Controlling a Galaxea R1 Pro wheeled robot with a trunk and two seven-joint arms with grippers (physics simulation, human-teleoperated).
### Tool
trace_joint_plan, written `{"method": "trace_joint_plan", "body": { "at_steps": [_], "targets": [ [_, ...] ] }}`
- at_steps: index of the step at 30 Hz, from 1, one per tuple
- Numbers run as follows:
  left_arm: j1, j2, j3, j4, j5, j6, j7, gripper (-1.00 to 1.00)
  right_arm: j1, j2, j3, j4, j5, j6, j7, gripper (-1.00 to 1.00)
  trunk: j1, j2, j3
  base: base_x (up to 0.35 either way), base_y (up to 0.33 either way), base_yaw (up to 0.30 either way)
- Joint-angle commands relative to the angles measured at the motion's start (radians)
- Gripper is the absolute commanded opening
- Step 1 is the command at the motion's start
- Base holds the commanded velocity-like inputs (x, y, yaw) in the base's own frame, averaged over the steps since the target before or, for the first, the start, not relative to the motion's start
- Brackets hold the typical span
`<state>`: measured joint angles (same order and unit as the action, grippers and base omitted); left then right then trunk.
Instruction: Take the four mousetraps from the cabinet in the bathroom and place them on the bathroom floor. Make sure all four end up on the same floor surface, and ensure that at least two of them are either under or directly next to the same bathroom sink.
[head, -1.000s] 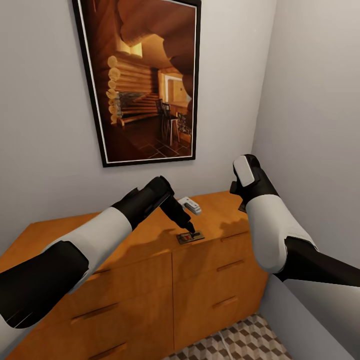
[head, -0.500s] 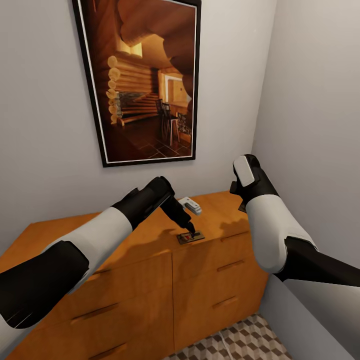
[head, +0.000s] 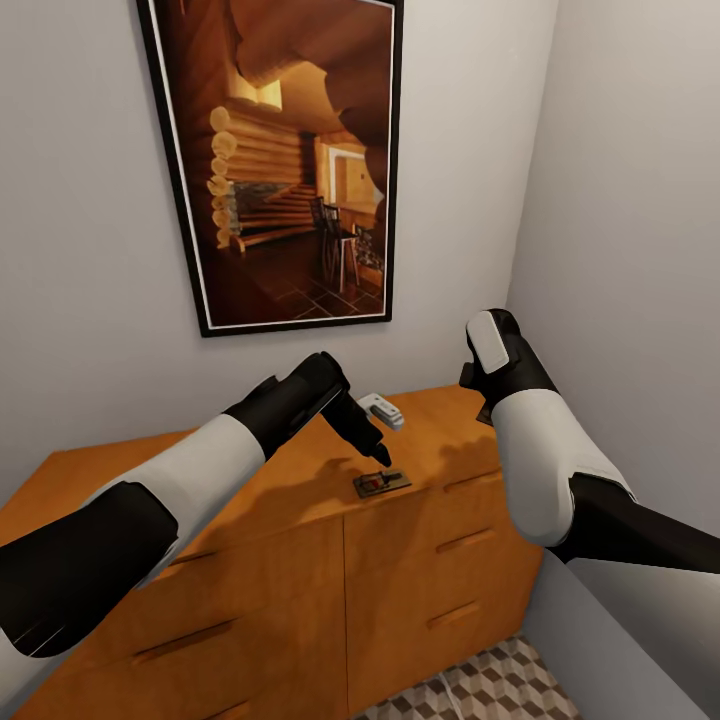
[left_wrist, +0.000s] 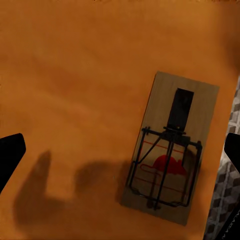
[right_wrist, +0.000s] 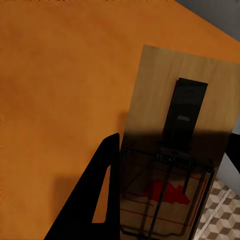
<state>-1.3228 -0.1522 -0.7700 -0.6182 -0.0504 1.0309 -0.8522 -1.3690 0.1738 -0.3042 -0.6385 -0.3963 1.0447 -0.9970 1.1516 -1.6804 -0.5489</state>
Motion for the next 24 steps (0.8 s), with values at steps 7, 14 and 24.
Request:
{"method": "trace_joint_plan", "body": {
  "at_steps": [7,14,24],
  "targets": [
    [-0.001,0.001,-0.002,-0.002,-0.004,0.003,-0.006,1.00,-0.001,0.001,-0.003,-0.001,-0.012,0.002,-0.008,-1.00,0.000,-0.001,-0.001,0.003,0.000,0.000],
    [-0.001,0.000,-0.005,0.001,-0.002,0.003,-0.007,1.00,-0.001,0.001,-0.003,-0.001,-0.012,0.002,-0.008,-1.00,0.000,-0.001,-0.001,0.000,0.000,0.000],
    [-0.001,-0.005,-0.009,0.009,0.000,0.002,-0.007,1.00,-0.001,0.001,-0.003,-0.001,-0.012,0.002,-0.008,-1.00,0.000,-0.001,-0.001,0.000,0.000,0.000]
  ]
}}
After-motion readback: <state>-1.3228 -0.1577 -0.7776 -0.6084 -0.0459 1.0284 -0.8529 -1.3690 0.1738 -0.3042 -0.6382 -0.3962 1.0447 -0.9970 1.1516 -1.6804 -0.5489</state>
